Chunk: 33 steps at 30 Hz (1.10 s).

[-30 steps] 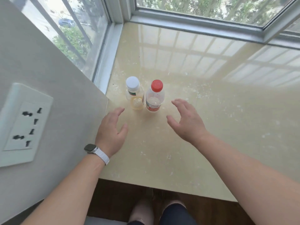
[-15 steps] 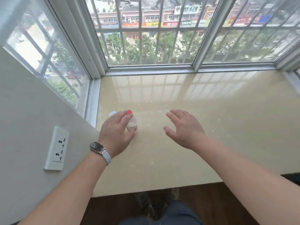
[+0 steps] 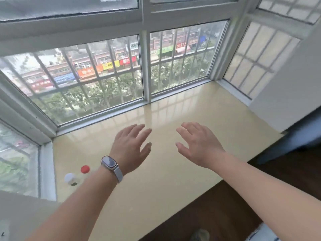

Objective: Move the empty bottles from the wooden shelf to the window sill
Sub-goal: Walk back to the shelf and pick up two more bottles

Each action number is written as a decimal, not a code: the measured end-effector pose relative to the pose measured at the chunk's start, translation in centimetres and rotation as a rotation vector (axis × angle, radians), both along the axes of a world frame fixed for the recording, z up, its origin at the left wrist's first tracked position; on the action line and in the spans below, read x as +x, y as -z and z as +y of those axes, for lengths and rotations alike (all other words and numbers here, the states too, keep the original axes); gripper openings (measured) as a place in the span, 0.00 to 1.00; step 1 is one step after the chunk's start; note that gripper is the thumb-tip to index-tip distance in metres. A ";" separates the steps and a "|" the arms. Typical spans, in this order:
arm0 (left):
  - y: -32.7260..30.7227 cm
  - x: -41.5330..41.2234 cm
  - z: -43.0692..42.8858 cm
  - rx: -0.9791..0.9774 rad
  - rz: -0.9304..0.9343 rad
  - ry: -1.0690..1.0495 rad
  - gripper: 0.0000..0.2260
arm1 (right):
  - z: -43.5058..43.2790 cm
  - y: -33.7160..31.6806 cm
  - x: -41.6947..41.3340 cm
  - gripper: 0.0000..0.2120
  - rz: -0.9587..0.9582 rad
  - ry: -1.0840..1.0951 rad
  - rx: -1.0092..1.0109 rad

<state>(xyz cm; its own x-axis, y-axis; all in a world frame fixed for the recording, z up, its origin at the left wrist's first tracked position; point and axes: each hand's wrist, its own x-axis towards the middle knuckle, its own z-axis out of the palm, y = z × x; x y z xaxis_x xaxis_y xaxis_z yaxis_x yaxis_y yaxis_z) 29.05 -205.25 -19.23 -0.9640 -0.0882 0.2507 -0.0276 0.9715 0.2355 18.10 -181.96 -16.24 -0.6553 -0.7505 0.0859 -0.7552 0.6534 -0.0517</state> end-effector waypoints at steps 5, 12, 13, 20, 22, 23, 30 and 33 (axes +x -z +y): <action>-2.3 -4.8 6.6 -0.050 0.023 0.111 0.23 | 7.2 -2.2 -2.6 0.25 0.087 0.103 -0.039; -5.4 -12.6 17.2 -0.065 0.093 0.267 0.21 | 19.2 -4.0 -6.2 0.24 0.150 0.251 -0.101; -5.8 -13.7 18.9 -0.063 0.109 0.297 0.21 | 20.9 -4.2 -6.7 0.24 0.163 0.270 -0.118; -7.5 -20.6 31.4 -0.075 0.155 0.544 0.21 | 33.5 -5.3 -8.4 0.25 0.185 0.477 -0.205; -8.1 -22.2 34.9 -0.088 0.157 0.594 0.21 | 36.9 -5.6 -8.2 0.25 0.178 0.554 -0.205; -8.3 -22.9 36.7 -0.092 0.158 0.619 0.22 | 38.5 -5.8 -7.9 0.25 0.186 0.593 -0.203; -9.4 -26.4 47.8 -0.113 0.169 0.816 0.24 | 48.5 -6.3 -5.6 0.23 0.227 0.842 -0.191; -9.5 -27.8 51.5 -0.119 0.178 0.908 0.24 | 51.4 -6.8 -4.8 0.23 0.274 0.928 -0.194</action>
<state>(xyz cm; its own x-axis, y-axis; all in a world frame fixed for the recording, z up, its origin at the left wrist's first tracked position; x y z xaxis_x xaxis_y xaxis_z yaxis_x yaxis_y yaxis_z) 1.25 -153.77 -9.74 -0.5979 0.7159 0.3605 0.7811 0.6215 0.0612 13.27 -130.54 -9.39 -0.9161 0.0942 0.3896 0.0506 0.9914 -0.1209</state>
